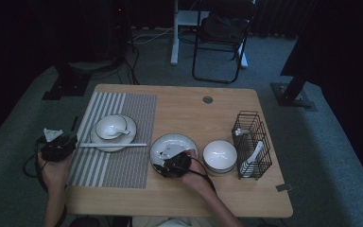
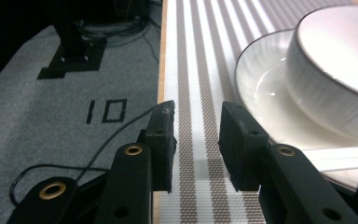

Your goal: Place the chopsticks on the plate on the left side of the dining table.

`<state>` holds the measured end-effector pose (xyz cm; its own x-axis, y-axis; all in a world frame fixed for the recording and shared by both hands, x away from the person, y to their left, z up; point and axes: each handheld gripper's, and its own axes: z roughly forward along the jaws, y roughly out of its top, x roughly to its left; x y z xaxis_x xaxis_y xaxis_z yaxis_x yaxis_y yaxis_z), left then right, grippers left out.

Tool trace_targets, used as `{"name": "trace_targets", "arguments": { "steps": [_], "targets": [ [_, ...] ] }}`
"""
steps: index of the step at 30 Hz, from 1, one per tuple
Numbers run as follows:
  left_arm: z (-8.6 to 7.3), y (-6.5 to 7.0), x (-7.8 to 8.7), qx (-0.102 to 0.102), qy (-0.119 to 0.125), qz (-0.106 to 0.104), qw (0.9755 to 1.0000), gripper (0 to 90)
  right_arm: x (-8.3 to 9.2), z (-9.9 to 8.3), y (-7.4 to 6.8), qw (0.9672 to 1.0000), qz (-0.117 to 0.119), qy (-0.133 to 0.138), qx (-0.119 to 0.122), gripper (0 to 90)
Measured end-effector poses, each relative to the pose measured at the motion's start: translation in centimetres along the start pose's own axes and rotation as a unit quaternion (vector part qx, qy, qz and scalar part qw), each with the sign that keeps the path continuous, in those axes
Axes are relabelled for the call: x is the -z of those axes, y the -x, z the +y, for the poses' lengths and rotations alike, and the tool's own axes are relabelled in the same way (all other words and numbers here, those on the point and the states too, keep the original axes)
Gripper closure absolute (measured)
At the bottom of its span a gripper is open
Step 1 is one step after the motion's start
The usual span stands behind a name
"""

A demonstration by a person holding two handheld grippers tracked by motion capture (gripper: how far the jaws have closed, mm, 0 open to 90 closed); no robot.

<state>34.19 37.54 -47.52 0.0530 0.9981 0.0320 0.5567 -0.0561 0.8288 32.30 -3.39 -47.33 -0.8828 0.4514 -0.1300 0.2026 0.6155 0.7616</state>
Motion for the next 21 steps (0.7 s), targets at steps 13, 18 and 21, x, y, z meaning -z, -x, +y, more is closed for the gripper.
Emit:
{"name": "trace_targets", "arguments": {
  "steps": [13, 18, 21],
  "targets": [
    [0.5, 2.5, 1.9, -0.015, 0.032, -0.019, 0.9992, 66.7, 0.7, -0.4, -0.6, 1.0, 0.001, 0.006, -0.002, 49.8],
    [0.7, 3.8, 2.5, -0.028, 0.042, -0.03, 0.9983, 66.8, 1.0, -0.6, -0.6, 0.9999, 0.0, 0.01, -0.007, 49.8],
    [0.8, 4.6, 2.9, -0.035, 0.05, -0.037, 0.9975, 66.7, 1.1, -0.7, -0.5, 0.9999, -0.001, 0.011, -0.01, 49.8]
  ]
}}
